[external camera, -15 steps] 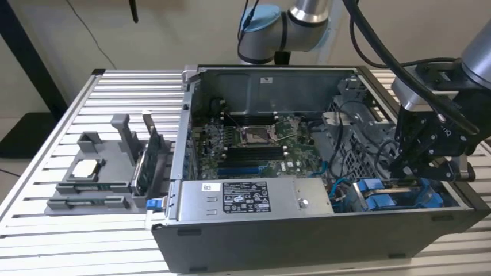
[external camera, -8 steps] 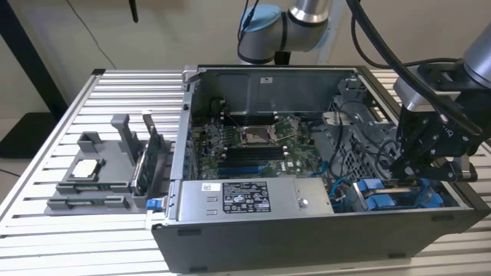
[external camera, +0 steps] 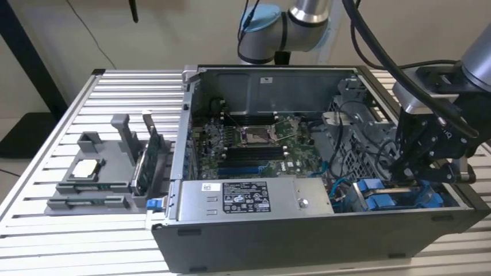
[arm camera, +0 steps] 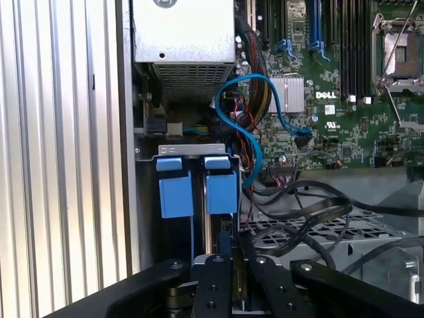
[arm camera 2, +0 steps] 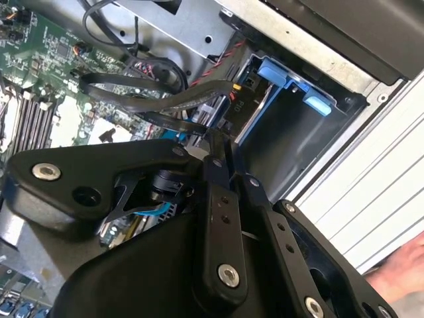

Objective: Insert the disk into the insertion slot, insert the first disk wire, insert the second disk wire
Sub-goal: 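Insert the second disk wire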

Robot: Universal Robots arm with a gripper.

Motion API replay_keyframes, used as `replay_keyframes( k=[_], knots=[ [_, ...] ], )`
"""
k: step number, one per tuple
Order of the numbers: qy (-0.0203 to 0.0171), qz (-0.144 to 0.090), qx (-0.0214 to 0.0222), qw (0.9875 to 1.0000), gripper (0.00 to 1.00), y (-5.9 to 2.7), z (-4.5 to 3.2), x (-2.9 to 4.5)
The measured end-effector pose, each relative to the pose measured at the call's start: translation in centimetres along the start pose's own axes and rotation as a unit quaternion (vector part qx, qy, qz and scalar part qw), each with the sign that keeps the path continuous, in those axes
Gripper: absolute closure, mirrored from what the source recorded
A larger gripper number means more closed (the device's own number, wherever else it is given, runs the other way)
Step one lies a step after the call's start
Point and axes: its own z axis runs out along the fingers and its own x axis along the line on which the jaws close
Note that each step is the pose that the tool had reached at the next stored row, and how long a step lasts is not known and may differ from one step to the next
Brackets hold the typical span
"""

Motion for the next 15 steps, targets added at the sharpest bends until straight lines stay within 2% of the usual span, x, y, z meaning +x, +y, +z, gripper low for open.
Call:
replay_keyframes(
  k=[9, 15],
  knots=[
    [-0.0005, -0.001, 0.0035, 1.0000, 0.84, -0.16, 0.43, 0.04],
    [-0.0045, -0.003, 0.0074, 1.0000, 0.84, -0.15, 0.66, 0.06]
  ],
)
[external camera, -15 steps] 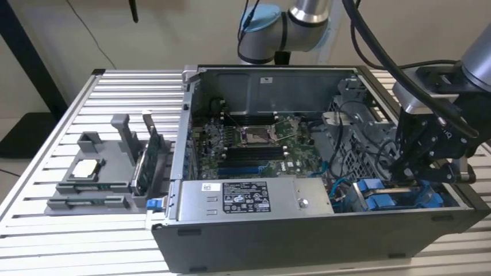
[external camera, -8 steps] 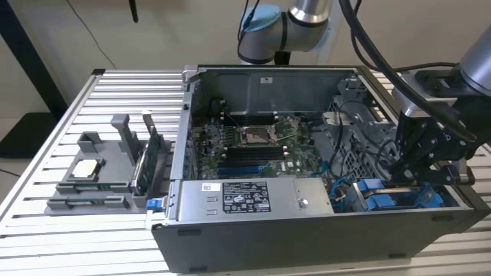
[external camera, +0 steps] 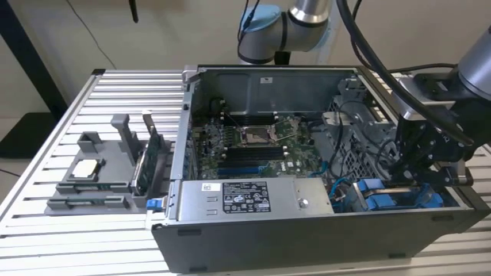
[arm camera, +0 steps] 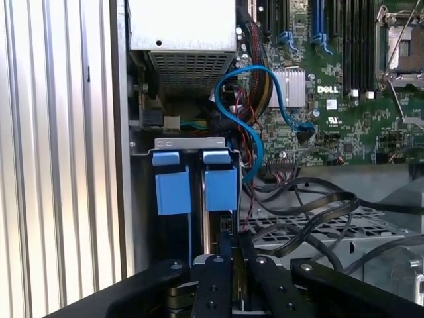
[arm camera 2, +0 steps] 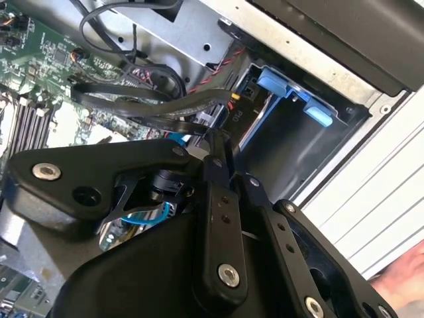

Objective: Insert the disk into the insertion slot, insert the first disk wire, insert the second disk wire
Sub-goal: 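Insert the second disk wire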

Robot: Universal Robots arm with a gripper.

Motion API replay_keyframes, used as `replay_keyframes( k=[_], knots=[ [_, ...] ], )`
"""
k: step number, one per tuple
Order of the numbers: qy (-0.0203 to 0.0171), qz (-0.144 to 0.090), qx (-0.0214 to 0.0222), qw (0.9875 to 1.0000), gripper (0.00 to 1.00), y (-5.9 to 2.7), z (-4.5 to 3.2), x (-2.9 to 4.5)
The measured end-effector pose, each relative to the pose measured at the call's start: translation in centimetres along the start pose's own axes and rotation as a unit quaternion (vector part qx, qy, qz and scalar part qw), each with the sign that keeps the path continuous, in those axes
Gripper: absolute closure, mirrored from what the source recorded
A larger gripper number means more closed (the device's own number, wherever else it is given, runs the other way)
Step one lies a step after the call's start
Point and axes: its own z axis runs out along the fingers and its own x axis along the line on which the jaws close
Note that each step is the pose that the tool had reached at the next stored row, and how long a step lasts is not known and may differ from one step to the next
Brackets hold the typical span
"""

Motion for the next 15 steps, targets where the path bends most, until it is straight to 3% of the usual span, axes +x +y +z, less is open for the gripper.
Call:
replay_keyframes(
  k=[7, 9, 10, 15],
  knots=[
    [-0.0006, -0.001, 0.0018, 1.0000, 0.84, -0.02, 0.65, 0.08],
    [-0.0011, -0.001, 0.0012, 1.0000, 0.83, -0.01, -0.08, 0.00],
    [-0.0005, -0.001, 0.0011, 1.0000, 0.76, 0.01, -0.61, -0.06],
    [-0.0005, -0.001, 0.0010, 1.0000, 0.76, 0.04, -2.70, -0.31]
  ],
)
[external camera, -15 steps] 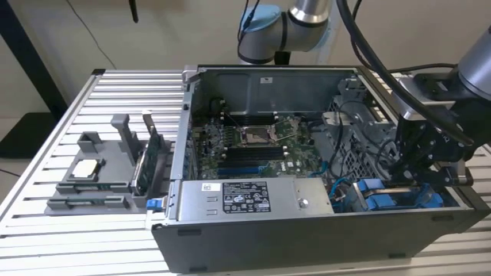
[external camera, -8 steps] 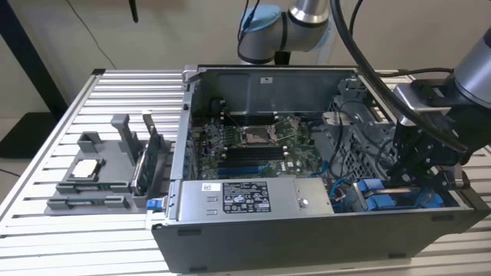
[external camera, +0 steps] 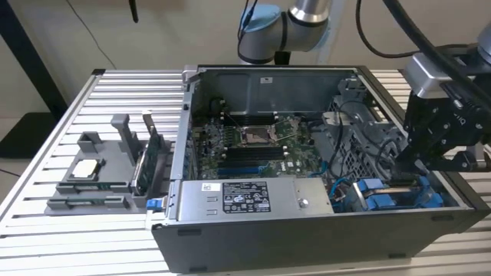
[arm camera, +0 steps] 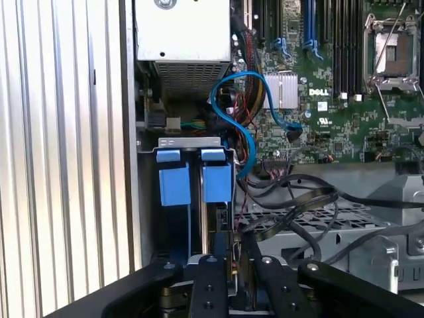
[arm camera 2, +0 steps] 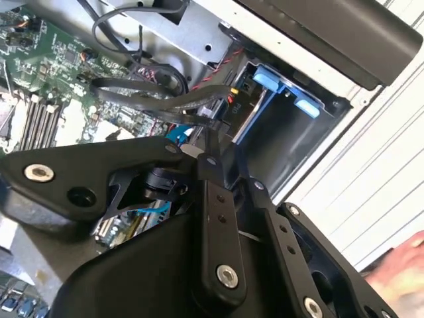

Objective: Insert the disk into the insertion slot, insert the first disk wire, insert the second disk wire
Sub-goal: 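Insert the second disk wire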

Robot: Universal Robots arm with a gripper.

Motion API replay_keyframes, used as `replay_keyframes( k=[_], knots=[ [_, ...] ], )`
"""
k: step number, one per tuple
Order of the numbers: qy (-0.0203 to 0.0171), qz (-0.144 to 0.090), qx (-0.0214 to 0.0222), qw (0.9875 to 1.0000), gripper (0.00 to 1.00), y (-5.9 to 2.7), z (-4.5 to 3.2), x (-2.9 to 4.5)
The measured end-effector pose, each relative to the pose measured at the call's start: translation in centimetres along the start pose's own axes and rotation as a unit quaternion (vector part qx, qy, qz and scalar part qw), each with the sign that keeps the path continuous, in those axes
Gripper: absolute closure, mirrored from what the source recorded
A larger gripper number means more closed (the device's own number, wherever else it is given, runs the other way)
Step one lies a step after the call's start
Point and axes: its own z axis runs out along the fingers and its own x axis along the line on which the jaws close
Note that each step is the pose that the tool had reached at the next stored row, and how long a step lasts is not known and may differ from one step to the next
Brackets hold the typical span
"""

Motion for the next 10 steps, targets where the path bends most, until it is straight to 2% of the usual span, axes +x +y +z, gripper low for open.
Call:
replay_keyframes(
  k=[6, 10],
  knots=[
    [0.0000, 0.000, 0.0001, 1.0000, 0.76, 0.02, -1.60, -0.19],
    [-0.0001, 0.000, 0.0001, 1.0000, 0.76, 0.02, -1.74, -0.21]
  ],
)
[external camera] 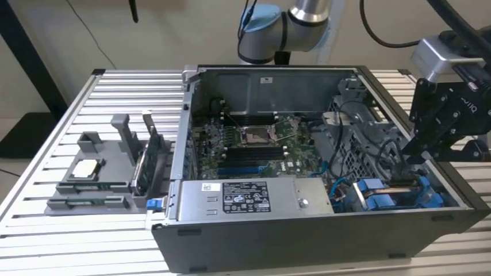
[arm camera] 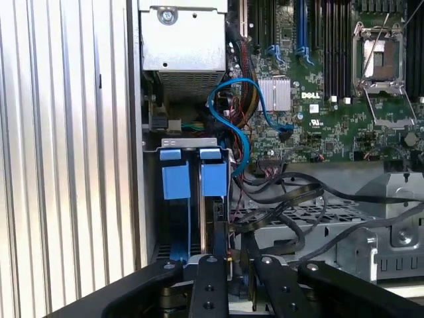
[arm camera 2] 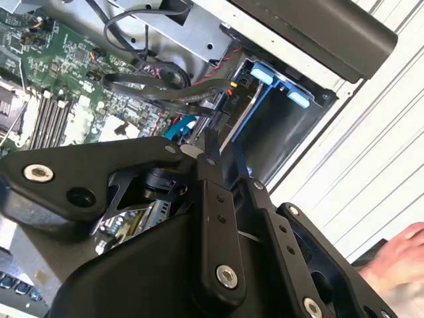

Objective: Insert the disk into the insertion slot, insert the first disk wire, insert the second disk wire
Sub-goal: 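Insert the second disk wire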

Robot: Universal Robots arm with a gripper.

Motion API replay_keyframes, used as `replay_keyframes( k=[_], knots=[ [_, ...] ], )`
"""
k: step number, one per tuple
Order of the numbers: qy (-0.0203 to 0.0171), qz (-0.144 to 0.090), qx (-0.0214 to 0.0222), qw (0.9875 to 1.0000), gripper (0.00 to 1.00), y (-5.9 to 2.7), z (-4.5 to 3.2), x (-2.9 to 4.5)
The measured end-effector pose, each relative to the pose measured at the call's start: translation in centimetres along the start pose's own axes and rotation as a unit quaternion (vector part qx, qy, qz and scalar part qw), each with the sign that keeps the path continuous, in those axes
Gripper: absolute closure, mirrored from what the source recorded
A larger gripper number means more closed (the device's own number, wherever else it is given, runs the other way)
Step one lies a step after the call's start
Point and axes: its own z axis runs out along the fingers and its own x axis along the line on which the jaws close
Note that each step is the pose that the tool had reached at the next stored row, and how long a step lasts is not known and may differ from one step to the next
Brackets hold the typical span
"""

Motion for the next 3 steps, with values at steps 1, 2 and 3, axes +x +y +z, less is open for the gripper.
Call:
replay_keyframes(
  k=[1, 2, 3],
  knots=[
    [0.0000, 0.000, 0.0000, 1.0000, 0.76, 0.00, -0.01, 0.00],
    [0.0000, 0.000, 0.0000, 1.0000, 0.76, 0.00, -0.01, 0.00],
    [0.0000, 0.000, 0.0000, 1.0000, 0.76, 0.00, -0.01, 0.00]
  ],
)
